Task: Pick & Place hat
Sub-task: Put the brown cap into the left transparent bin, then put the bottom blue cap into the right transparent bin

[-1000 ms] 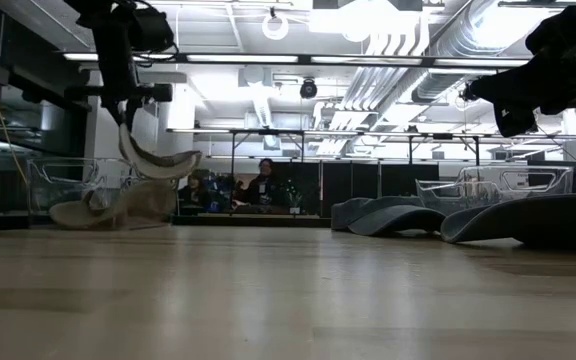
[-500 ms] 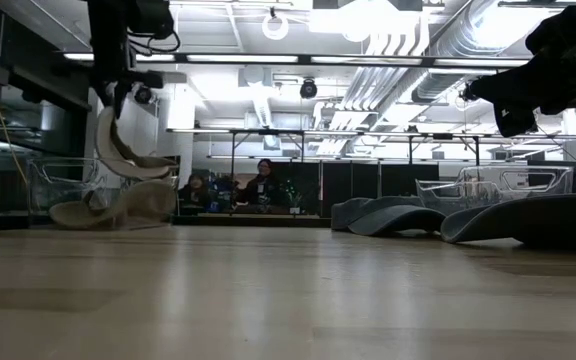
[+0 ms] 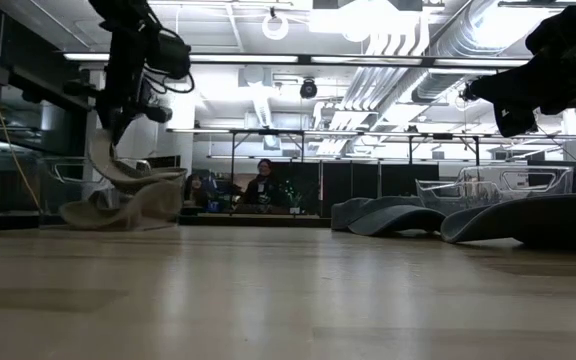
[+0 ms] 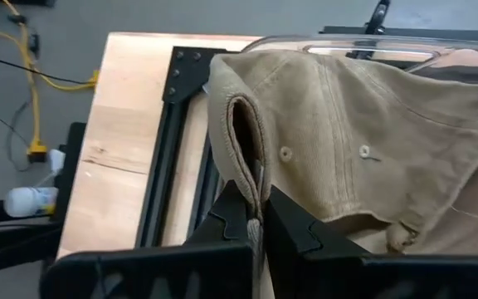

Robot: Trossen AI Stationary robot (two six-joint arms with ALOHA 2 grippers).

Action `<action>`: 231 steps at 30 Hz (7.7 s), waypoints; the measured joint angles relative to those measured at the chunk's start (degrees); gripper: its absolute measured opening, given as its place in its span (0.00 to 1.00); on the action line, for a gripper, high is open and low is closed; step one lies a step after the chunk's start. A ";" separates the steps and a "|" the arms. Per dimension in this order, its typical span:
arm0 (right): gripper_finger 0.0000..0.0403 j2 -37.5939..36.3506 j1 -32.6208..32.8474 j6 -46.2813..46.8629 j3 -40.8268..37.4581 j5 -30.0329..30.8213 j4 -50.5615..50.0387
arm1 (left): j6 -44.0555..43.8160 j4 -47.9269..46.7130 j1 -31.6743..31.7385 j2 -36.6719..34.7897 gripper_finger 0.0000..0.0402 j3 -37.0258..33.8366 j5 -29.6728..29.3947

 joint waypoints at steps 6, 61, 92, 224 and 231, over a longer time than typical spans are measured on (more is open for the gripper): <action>0.03 0.00 0.00 0.00 0.00 0.00 0.01 | 0.52 0.48 0.00 3.27 0.00 0.00 -1.66; 0.03 0.00 0.00 -0.01 0.01 0.00 0.00 | 8.79 -2.15 -0.04 10.36 0.47 3.68 2.87; 0.03 -0.01 0.00 0.01 0.01 0.00 0.01 | -4.20 -6.36 0.79 10.33 0.00 10.25 -7.13; 0.03 0.00 0.00 0.01 0.01 0.00 0.01 | -2.93 32.90 -48.43 -18.17 0.00 -2.97 14.69; 0.03 0.07 0.00 0.01 0.01 0.04 0.22 | -4.09 49.69 -48.41 -27.97 0.00 -18.46 20.82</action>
